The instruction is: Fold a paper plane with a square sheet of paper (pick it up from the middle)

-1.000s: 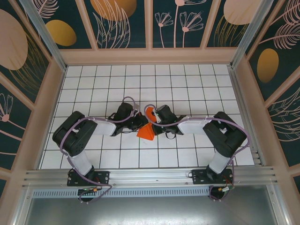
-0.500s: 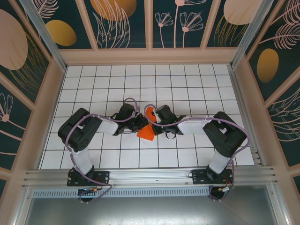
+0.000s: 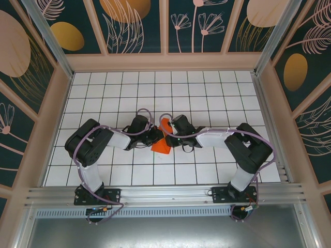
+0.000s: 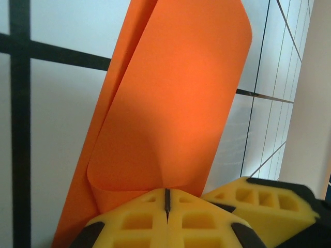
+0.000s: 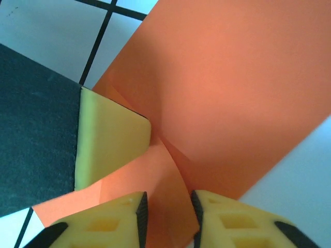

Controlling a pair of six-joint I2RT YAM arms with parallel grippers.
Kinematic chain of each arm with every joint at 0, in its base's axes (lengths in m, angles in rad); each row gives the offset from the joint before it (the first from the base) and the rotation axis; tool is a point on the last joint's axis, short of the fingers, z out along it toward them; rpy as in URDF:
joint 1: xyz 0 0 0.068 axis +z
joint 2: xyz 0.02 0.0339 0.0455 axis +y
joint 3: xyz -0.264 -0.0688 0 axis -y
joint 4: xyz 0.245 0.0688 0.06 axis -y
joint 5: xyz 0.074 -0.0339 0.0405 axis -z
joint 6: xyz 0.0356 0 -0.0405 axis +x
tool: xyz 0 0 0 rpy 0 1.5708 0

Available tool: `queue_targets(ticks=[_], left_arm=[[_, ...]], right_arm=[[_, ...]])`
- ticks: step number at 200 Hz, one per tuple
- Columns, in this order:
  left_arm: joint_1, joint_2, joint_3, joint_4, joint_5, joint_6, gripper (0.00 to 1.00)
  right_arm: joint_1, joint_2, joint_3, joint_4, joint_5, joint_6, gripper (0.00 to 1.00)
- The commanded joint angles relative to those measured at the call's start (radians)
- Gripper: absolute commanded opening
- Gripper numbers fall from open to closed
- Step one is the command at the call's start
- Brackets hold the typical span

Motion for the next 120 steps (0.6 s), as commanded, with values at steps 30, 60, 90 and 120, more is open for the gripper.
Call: queue_targets(ticks=[30,60,90,120], left_arm=[[-0.001,0.033,-0.033,-0.082,-0.055,0.034,0.00],[-0.001,0.035,-0.033,-0.081,-0.053,0.037,0.00],[0.000,0.033,-0.032,-0.081,-0.048,0.039,0.00],[-0.001,0.034,-0.027,-0.082,-0.047,0.040,0.00]], right_arm=[[-0.021,-0.219,-0.056,-0.002,-0.016,0.195,0.46],[-0.010,-0.310,-0.154,0.138,-0.066,0.364,0.44],[0.014,-0.273,-0.176,0.238,-0.177,0.459,0.19],[0.038,-0.183,-0.128,0.221,-0.189,0.492,0.11]])
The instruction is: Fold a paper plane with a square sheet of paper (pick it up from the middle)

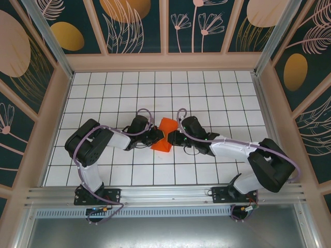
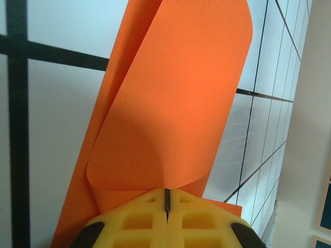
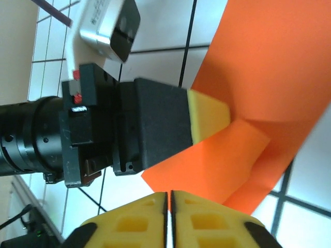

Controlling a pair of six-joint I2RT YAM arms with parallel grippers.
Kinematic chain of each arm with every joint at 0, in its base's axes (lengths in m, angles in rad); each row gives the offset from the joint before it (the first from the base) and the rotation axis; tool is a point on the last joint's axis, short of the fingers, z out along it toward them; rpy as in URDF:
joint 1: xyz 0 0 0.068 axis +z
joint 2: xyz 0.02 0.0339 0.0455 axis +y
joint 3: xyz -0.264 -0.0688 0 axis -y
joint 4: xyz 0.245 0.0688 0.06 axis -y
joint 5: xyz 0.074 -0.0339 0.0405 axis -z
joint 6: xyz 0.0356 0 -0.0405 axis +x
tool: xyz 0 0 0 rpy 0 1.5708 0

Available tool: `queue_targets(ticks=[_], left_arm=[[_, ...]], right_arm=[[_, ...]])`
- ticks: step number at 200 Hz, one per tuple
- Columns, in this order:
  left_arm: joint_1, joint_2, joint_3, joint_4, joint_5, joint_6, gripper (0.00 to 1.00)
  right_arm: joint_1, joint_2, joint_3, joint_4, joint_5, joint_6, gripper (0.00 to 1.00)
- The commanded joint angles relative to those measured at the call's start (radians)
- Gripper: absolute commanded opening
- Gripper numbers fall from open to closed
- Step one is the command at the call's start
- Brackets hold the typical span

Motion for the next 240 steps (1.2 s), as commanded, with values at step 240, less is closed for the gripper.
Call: queue_targets(ticks=[240], left_arm=[[-0.001,0.034,-0.021,-0.099,-0.044,0.043,0.00]], right_arm=[[0.036,0.262,0.082,-0.023,-0.088,0.092,0.10]])
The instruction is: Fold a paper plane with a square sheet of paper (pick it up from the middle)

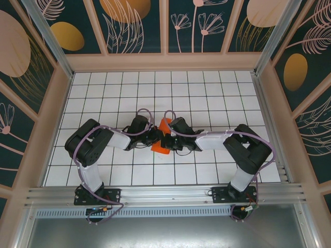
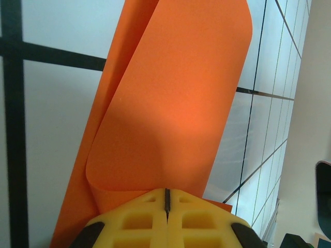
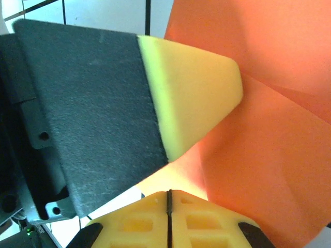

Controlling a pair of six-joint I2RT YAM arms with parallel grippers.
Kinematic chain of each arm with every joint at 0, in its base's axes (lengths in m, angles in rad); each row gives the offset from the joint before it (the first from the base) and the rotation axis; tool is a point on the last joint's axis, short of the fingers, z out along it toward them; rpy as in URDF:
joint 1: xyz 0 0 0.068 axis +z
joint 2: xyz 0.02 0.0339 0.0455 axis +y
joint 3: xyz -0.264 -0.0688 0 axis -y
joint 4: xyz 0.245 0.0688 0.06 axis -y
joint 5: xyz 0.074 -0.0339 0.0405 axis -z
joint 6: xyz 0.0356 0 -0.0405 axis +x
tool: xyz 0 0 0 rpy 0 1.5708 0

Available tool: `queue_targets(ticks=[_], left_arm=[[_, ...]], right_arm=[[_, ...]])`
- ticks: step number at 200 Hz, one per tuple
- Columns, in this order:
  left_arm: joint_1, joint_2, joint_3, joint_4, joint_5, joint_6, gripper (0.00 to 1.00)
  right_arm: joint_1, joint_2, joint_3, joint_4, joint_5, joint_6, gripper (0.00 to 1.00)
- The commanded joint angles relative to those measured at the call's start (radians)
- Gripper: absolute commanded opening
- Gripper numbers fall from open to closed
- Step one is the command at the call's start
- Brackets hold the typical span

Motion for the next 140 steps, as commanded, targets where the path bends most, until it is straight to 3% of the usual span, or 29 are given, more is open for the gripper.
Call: queue_targets(ticks=[1,140], left_arm=[[-0.001,0.034,-0.020,-0.099,-0.047,0.030,0.00],[-0.001,0.043,-0.044,-0.064,-0.052,0.003,0.00]], right_arm=[[0.005,0.003,-0.034,0.002,-0.011,0.015,0.10],[0.013,-0.049,-0.166,0.016,-0.021,0.065,0.11]])
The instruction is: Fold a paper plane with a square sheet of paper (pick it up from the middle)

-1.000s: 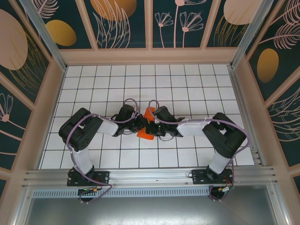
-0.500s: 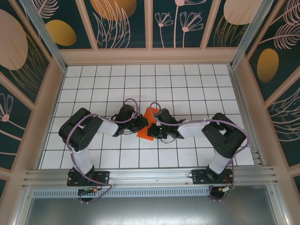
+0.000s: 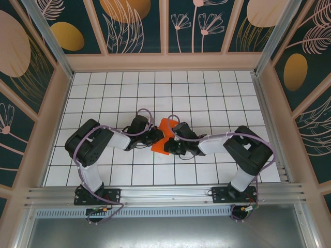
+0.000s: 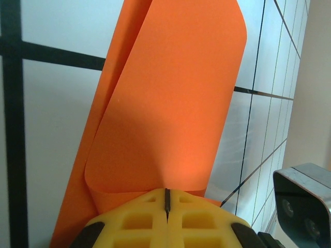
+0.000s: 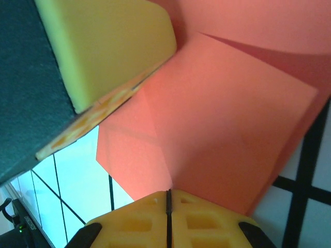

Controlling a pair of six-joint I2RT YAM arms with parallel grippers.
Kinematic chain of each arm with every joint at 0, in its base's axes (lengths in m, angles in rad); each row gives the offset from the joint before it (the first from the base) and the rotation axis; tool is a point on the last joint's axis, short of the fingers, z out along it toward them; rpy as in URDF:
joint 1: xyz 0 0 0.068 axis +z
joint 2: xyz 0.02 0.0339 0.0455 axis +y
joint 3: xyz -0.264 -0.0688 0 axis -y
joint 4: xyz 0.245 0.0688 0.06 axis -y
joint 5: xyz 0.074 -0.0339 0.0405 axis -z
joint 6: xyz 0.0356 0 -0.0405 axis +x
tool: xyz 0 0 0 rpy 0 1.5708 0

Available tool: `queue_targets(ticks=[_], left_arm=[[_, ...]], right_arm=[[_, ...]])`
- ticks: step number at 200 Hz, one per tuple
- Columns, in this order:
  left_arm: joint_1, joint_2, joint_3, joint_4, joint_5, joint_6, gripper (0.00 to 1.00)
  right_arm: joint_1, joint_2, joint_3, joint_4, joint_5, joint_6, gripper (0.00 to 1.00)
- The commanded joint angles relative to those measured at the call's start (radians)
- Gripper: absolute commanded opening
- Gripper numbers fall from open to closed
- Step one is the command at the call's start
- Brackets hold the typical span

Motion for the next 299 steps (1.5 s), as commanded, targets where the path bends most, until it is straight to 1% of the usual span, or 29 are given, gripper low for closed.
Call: queue_targets(ticks=[1,68,107,129,149,180,215,230,261,299], left_arm=[[-0.001,0.043,-0.037,-0.076,-0.051,0.002,0.00],[-0.001,0.046,-0.043,-0.065,-0.050,-0.004,0.00],[0.000,0.044,-0.045,-0.063,-0.054,-0.003,0.00],[-0.001,0.043,-0.042,-0.063,-0.055,0.000,0.00],[-0.001,0.039,-0.037,-0.074,-0.055,0.008,0.00],[-0.001,0.034,-0.035,-0.080,-0.057,0.014,0.00],[-0.001,0.031,-0.035,-0.077,-0.057,0.013,0.00],[-0.001,0.033,-0.038,-0.071,-0.056,0.013,0.00],[-0.001,0.031,-0.045,-0.070,-0.054,0.013,0.00],[0.000,0.034,-0.043,-0.071,-0.053,0.015,0.00]], right_arm=[[0.014,-0.025,-0.053,-0.072,-0.021,0.024,0.11],[0.025,-0.062,-0.113,-0.081,-0.018,0.039,0.11],[0.038,-0.073,-0.110,-0.180,0.019,0.024,0.11],[0.038,-0.087,-0.121,-0.181,0.012,0.021,0.11],[0.039,-0.116,-0.119,-0.177,0.001,0.019,0.11],[0.038,-0.186,-0.077,-0.219,0.022,0.013,0.12],[0.038,-0.267,-0.046,-0.153,0.047,0.021,0.13],[0.035,-0.250,-0.031,-0.125,0.051,0.020,0.13],[0.034,-0.158,0.033,-0.088,0.032,0.041,0.12],[0.032,-0.073,0.128,-0.112,0.043,0.040,0.11]])
